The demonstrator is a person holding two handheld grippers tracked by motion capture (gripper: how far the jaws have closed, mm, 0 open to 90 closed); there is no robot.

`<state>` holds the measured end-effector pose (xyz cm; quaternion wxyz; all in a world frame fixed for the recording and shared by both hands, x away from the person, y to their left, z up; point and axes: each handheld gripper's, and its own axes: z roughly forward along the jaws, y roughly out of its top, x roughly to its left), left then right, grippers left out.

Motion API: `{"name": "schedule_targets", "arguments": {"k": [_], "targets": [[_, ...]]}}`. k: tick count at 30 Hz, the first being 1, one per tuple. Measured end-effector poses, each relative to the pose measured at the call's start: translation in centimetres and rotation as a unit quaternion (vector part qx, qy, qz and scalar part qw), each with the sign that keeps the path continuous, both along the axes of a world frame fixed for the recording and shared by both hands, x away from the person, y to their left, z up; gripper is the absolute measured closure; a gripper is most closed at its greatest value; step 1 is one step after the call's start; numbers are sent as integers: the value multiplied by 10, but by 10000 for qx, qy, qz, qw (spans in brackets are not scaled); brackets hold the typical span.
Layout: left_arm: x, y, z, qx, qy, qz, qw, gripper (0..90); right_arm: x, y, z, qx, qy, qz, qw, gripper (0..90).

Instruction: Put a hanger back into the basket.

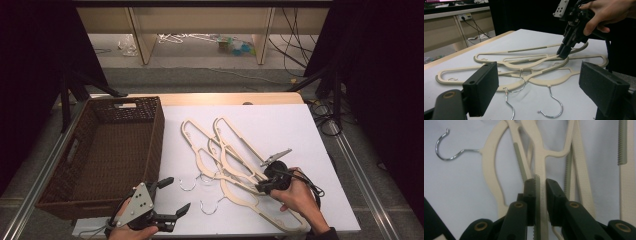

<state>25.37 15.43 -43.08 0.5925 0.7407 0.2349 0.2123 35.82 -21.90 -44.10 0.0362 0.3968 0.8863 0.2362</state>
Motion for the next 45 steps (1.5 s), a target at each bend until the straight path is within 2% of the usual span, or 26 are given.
{"name": "schedule_targets", "arguments": {"k": [2,8,9,10,13,15,17,22,29,32,35,37,40,41,42,45], "targets": [[0,0,0,-19,9,-2,10000,161,-5,1,5,-101,-63,163,9998,792],[0,0,1,-11,-29,13,10000,162,-28,0,12,9,-30,586,9983,792],[0,0,1,-11,-29,13,10000,162,-28,0,12,9,-30,586,9983,792],[0,0,1,-15,-27,9,10000,162,-40,4,9,-5,48,839,9965,792],[0,0,1,0,-36,13,10000,162,-52,9,0,-5,89,1232,9923,792],[0,0,1,-56,-44,8,10000,162,-58,14,-9,-47,233,1427,9895,792],[0,0,1,-12,-40,23,10000,162,-61,19,-14,-212,254,1524,9878,792],[0,0,1,-23,-37,19,10000,162,-63,24,-16,-299,285,1584,9865,790],[0,-1,0,38,-23,16,10000,162,-64,30,-20,-419,290,1468,9879,784],[0,-2,0,50,-29,7,10000,162,-65,32,-21,-432,231,1445,9883,747],[0,-3,-2,105,-25,-12,9999,162,-70,42,-20,-801,75,1487,9856,748],[2,-5,-3,195,6,24,9998,163,-70,43,-19,-871,32,1502,9848,783],[5,-10,-6,392,19,51,9992,166,-68,40,-18,-793,54,1493,9856,791],[7,-12,-7,516,94,-69,9986,170,-66,37,-16,-729,73,1498,9860,792],[8,-15,-8,528,141,-145,9984,174,-64,34,-12,-623,44,1531,9862,792],[14,-24,-12,854,114,-295,9958,175,-61,26,-2,-518,-22,1599,9858,793]]}}
